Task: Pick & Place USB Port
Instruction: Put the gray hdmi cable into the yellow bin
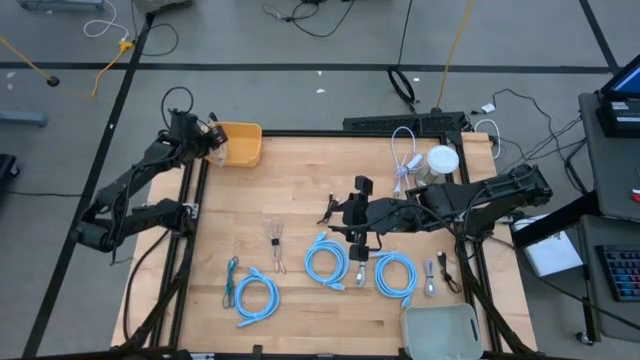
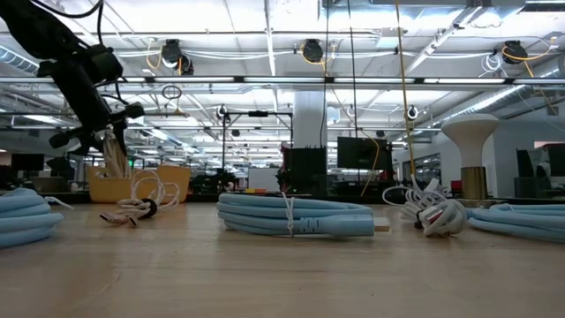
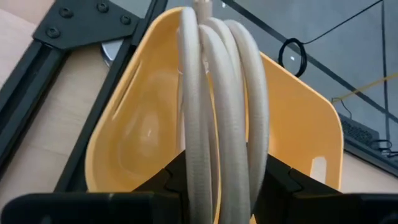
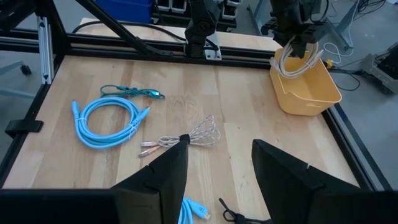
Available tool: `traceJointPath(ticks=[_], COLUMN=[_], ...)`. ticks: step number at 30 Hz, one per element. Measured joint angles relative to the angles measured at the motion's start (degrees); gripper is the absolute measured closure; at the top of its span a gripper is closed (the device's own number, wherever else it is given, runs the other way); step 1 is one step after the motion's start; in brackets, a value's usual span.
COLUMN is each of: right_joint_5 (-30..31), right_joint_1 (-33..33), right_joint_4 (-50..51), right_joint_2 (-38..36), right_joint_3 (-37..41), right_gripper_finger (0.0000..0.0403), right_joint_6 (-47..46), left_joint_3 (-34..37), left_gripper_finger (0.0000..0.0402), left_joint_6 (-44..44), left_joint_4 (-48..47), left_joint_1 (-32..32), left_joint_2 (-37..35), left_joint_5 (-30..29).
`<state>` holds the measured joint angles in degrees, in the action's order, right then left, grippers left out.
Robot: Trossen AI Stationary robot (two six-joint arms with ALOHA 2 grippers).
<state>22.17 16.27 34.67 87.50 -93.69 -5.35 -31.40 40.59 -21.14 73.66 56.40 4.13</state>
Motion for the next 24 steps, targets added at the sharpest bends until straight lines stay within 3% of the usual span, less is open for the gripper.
traceJointPath(ticks=[14, 24], right_joint_5=[0.0, -0.4], right_joint_1=[0.0, 0.1], right_joint_4=[0.6, 1.7], right_joint_2=[0.0, 0.0], right_joint_3=[0.0, 0.0], right_gripper_finger=[0.0232, 0.0232], right_joint_6=[0.0, -1.1], left_joint_3=[0.0, -6.8], left_gripper_finger=[0.0284, 0.0284], left_joint_6=[-1.5, -7.1], left_joint_4=[-0.7, -11.7], left_joint_1=[0.6, 0.6], left_joint_2=[0.0, 1.9], left_joint_5=[1.7, 2.1])
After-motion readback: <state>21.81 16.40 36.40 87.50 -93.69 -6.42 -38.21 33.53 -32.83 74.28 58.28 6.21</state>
